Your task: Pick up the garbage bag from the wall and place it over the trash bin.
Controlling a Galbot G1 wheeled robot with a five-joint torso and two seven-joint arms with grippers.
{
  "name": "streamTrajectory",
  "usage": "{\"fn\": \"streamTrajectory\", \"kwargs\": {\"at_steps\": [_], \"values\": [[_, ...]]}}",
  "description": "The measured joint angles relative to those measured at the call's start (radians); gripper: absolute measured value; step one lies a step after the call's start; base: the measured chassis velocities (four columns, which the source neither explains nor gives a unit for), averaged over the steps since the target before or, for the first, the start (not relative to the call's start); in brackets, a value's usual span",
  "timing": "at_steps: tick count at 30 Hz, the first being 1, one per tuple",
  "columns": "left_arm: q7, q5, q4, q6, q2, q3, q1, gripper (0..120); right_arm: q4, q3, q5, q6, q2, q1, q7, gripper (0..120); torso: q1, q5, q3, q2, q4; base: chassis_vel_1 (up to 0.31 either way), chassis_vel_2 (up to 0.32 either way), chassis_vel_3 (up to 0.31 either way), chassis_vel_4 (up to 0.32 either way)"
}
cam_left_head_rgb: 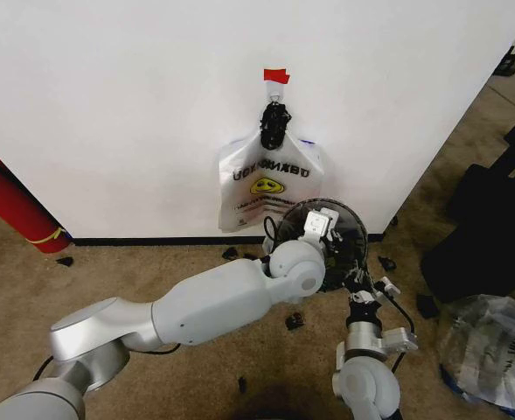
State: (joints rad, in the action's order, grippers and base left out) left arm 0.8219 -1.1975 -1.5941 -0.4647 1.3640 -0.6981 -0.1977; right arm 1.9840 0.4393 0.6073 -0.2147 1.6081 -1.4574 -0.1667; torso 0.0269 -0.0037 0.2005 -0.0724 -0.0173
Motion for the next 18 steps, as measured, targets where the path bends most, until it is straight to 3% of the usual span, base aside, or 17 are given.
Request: {"fn": "streamTrajectory", "kwargs": {"at_steps": [18], "values": [[-0.009,0.06,0.139,-0.008,0.053,-0.026,-0.003,0,0.026,-0.015,-0.085,-0.039,0.0,-0.029,0.057,1,0.0,-0.0001,0.0,0.0,0.0001,0.0,0.0,0.0,0.0]]}}
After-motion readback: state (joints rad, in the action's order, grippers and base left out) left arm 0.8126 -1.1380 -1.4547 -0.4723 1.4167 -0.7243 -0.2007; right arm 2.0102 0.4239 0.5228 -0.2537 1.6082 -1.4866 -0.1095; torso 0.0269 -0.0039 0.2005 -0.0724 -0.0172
